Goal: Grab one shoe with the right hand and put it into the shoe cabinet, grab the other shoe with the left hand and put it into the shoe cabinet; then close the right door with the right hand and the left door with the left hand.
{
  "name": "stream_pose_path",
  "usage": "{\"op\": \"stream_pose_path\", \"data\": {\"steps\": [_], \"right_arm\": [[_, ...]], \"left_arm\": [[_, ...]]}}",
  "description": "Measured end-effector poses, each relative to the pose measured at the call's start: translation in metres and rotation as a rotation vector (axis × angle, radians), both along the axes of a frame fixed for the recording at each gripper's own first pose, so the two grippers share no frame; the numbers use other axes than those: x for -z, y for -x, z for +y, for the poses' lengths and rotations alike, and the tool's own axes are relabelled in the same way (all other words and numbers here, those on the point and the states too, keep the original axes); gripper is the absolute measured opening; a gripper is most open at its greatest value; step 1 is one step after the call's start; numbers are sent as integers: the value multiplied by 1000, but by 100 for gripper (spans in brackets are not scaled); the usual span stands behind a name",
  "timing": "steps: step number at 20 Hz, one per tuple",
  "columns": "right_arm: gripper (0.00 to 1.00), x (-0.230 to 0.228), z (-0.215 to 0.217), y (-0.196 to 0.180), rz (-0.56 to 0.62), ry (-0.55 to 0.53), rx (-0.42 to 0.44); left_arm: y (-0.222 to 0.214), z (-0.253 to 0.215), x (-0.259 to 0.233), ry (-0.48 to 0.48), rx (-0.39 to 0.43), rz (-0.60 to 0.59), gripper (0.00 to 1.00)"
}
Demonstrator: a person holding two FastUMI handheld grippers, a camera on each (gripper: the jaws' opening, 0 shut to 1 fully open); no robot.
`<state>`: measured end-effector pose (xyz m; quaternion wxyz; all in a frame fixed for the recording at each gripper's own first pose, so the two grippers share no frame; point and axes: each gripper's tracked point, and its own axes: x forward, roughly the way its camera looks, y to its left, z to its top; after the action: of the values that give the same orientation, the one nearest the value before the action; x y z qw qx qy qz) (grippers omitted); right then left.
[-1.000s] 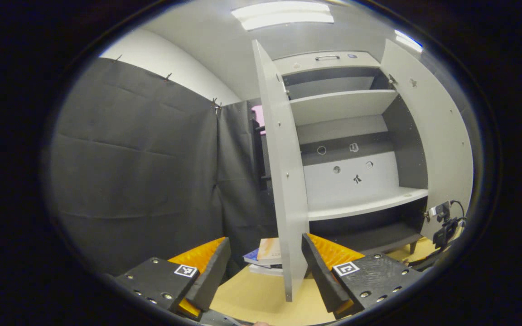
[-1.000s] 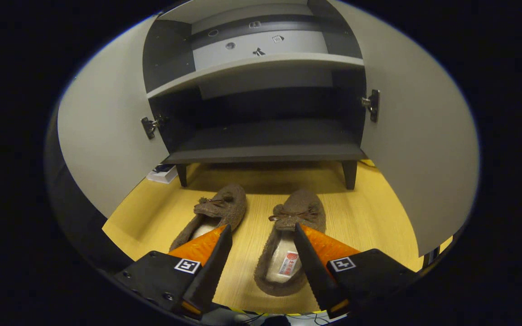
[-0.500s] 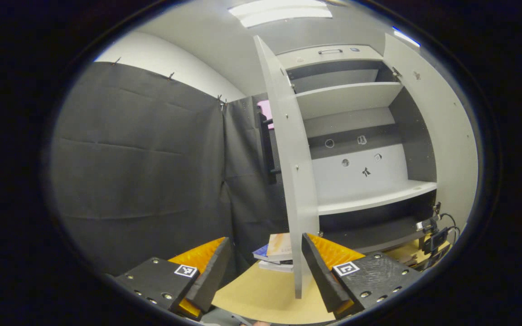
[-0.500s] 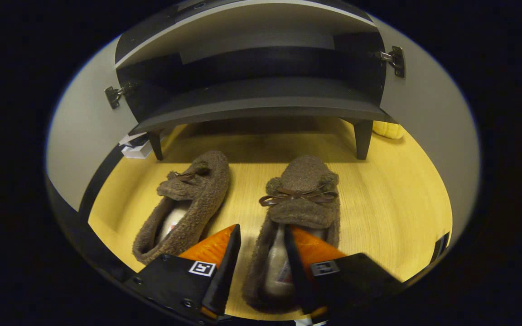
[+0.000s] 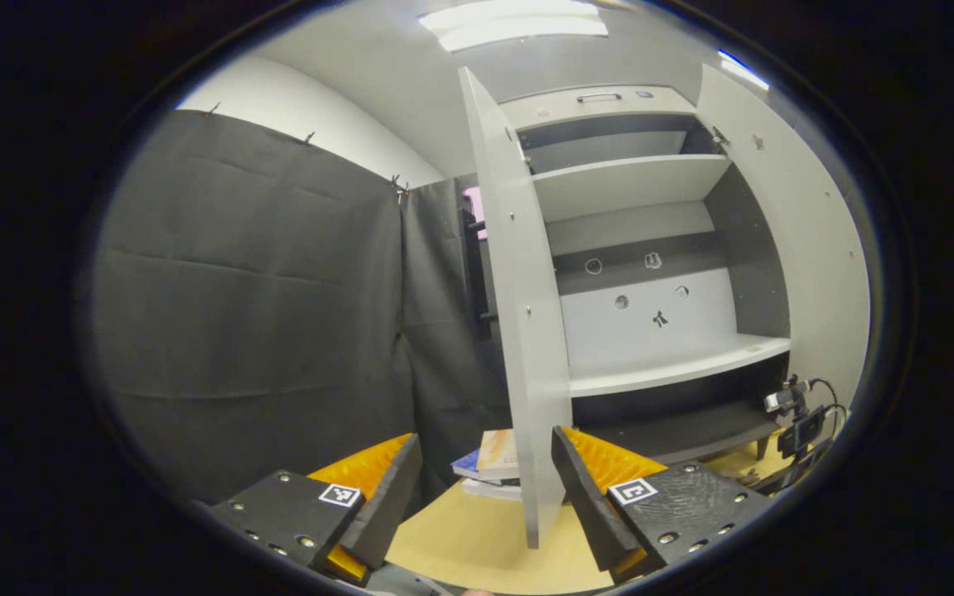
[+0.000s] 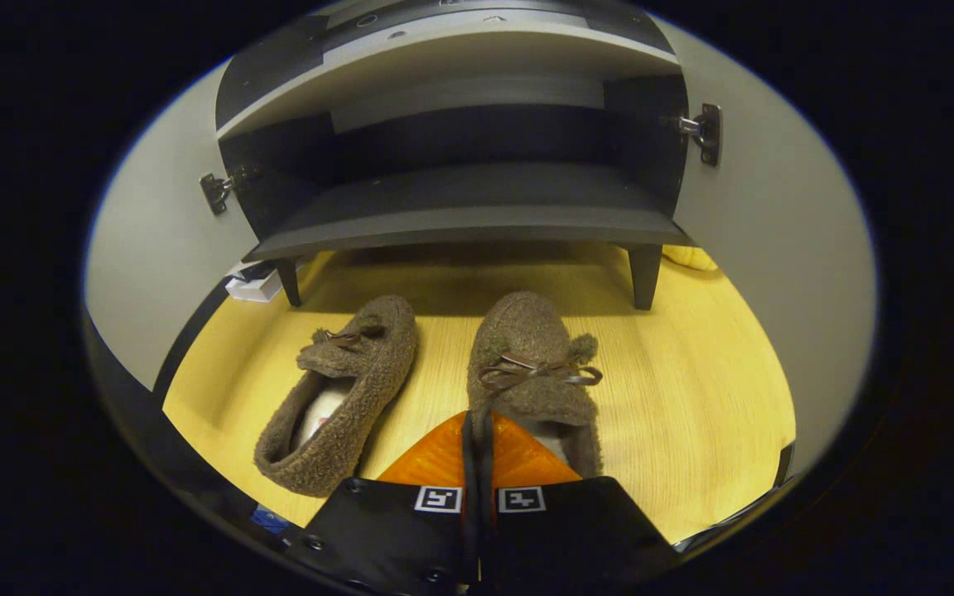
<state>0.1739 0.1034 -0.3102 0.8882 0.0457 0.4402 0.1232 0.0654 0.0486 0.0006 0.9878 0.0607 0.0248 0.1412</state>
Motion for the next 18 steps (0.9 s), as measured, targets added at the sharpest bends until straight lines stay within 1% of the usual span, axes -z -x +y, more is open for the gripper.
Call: {"op": "stream_pose_path", "data": {"steps": [1,2,4,5,6,14,15,16,18], "right_arm": [[2,-9,0,0,-3,-19,5],[2,-19,-3,-2,-12,-28,12],[2,-38,-6,-6,-39,-52,17],[2,-53,-5,-7,-55,-68,18],[2,-66,-6,-10,-71,-85,19],[2,-166,-6,-29,-235,-177,2],[0,-179,-6,-30,-255,-186,0],[2,-191,-6,-34,-276,-192,-4],[2,-216,-5,-43,-320,-204,-12]], "left_arm": [[-1,-3,-1,1,9,-4,84],[-2,-6,-2,2,17,-9,99],[-3,-10,-5,7,31,-18,84],[-3,-12,-5,9,37,-21,99],[-3,-14,-5,11,40,-24,92],[-5,-19,-4,32,63,-39,92],[-5,-20,-3,34,64,-40,92],[-6,-20,-4,37,65,-43,92],[-6,-20,-3,41,64,-46,99]]}}
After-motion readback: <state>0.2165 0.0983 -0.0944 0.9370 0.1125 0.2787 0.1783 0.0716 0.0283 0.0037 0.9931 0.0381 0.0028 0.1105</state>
